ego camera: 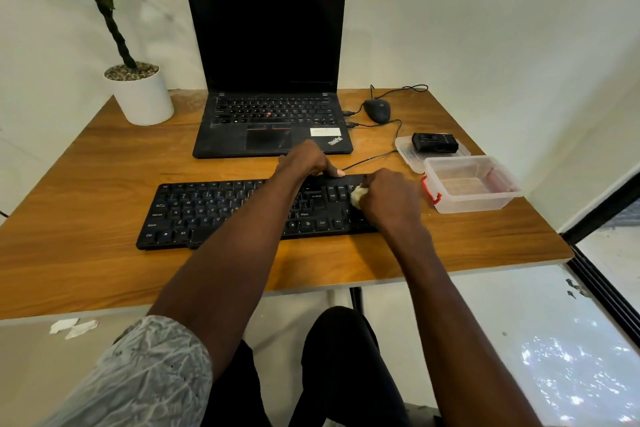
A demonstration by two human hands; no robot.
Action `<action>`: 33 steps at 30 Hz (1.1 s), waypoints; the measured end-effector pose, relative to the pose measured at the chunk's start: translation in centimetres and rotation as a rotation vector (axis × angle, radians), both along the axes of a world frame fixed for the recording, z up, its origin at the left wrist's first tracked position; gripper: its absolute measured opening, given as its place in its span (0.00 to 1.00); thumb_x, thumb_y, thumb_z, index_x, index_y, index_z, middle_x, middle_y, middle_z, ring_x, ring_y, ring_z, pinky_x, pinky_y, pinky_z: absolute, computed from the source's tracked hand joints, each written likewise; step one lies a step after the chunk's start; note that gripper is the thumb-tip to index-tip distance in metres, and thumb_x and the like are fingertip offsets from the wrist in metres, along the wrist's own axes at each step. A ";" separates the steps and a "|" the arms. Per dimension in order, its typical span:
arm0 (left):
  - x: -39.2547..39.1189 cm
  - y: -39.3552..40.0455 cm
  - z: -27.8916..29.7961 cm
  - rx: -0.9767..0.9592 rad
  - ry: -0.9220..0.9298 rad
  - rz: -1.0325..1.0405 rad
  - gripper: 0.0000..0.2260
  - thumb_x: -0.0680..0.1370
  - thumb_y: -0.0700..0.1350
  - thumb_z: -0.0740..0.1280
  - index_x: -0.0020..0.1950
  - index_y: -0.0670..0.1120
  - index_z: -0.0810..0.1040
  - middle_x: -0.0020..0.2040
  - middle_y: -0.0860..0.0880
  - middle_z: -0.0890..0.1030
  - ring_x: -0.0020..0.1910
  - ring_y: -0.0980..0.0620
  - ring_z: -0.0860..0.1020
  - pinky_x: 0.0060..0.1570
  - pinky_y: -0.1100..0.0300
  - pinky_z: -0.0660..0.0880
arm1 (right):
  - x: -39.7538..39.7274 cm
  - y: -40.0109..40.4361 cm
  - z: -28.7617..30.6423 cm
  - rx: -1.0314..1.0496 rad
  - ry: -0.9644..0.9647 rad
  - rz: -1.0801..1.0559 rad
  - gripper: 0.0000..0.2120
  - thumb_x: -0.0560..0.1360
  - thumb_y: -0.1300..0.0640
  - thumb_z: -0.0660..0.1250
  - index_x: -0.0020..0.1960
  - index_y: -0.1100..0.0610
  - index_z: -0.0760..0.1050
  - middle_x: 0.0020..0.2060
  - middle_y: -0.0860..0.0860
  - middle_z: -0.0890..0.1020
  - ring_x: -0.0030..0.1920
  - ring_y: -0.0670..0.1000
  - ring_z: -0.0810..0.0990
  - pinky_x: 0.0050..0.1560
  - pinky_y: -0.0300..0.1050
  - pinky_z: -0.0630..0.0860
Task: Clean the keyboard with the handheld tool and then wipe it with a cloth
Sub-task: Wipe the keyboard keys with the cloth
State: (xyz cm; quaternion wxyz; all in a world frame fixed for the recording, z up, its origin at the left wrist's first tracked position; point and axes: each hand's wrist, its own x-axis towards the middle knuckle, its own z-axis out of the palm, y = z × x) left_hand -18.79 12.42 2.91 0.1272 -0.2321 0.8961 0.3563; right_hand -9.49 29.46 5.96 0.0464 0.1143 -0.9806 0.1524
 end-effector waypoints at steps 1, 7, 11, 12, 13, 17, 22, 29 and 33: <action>-0.1 0.0 0.0 0.002 -0.001 0.011 0.41 0.55 0.58 0.81 0.61 0.41 0.76 0.62 0.42 0.78 0.61 0.38 0.75 0.62 0.43 0.70 | 0.4 -0.8 -0.3 -0.012 -0.028 0.091 0.12 0.74 0.56 0.70 0.56 0.54 0.82 0.48 0.54 0.84 0.47 0.53 0.80 0.43 0.46 0.76; -0.2 0.0 -0.7 -0.009 0.022 0.019 0.41 0.54 0.59 0.81 0.61 0.42 0.77 0.59 0.44 0.79 0.58 0.39 0.76 0.60 0.43 0.72 | 0.2 -1.4 -1.1 -0.151 0.080 -0.012 0.08 0.75 0.57 0.67 0.52 0.56 0.82 0.45 0.55 0.83 0.46 0.55 0.80 0.41 0.46 0.75; -0.6 -0.3 -1.1 0.005 0.032 0.018 0.39 0.52 0.59 0.81 0.58 0.43 0.78 0.57 0.44 0.81 0.54 0.40 0.79 0.58 0.43 0.73 | 0.7 -2.1 -1.0 -0.029 -0.012 0.203 0.11 0.75 0.58 0.68 0.56 0.57 0.81 0.51 0.54 0.80 0.50 0.54 0.77 0.44 0.45 0.72; -0.7 -0.3 -1.2 0.001 0.037 0.013 0.40 0.52 0.60 0.81 0.58 0.43 0.78 0.57 0.44 0.81 0.55 0.40 0.78 0.58 0.42 0.73 | 0.1 -1.7 -0.9 -0.055 -0.041 0.165 0.11 0.75 0.58 0.68 0.56 0.56 0.81 0.51 0.54 0.81 0.50 0.54 0.78 0.44 0.45 0.73; -0.6 -0.3 -1.1 0.000 0.041 0.011 0.41 0.52 0.61 0.81 0.59 0.43 0.78 0.58 0.44 0.81 0.56 0.40 0.78 0.58 0.42 0.73 | -0.3 -1.2 -1.1 -0.075 -0.016 0.092 0.11 0.74 0.57 0.68 0.56 0.56 0.81 0.50 0.54 0.82 0.50 0.53 0.78 0.44 0.46 0.75; 0.0 -0.1 -0.6 -0.004 0.041 0.017 0.36 0.56 0.58 0.81 0.58 0.41 0.78 0.58 0.44 0.80 0.56 0.40 0.78 0.59 0.44 0.73 | 0.4 -1.9 -1.1 -0.053 -0.007 0.160 0.10 0.73 0.57 0.69 0.54 0.55 0.82 0.50 0.55 0.82 0.48 0.54 0.79 0.46 0.47 0.76; -0.3 -0.2 -0.8 -0.018 0.047 0.026 0.39 0.54 0.58 0.81 0.60 0.42 0.77 0.57 0.43 0.81 0.56 0.40 0.78 0.61 0.42 0.72 | -0.2 -1.4 -1.0 -0.219 0.025 0.219 0.12 0.72 0.62 0.70 0.55 0.54 0.84 0.53 0.55 0.83 0.51 0.55 0.80 0.47 0.47 0.76; 0.0 -0.1 -0.6 -0.046 0.045 0.020 0.39 0.57 0.60 0.81 0.62 0.42 0.76 0.59 0.45 0.80 0.58 0.41 0.77 0.62 0.43 0.71 | 1.2 0.2 0.5 -0.010 -0.259 0.554 0.15 0.73 0.68 0.68 0.55 0.54 0.83 0.61 0.51 0.77 0.61 0.51 0.74 0.58 0.43 0.72; -0.1 0.0 -0.8 -0.032 0.041 0.019 0.37 0.57 0.59 0.80 0.60 0.42 0.77 0.59 0.44 0.80 0.58 0.41 0.77 0.61 0.44 0.71 | 0.9 -0.2 -1.7 -0.081 0.005 0.404 0.14 0.73 0.66 0.67 0.56 0.55 0.83 0.57 0.53 0.78 0.59 0.55 0.74 0.55 0.46 0.72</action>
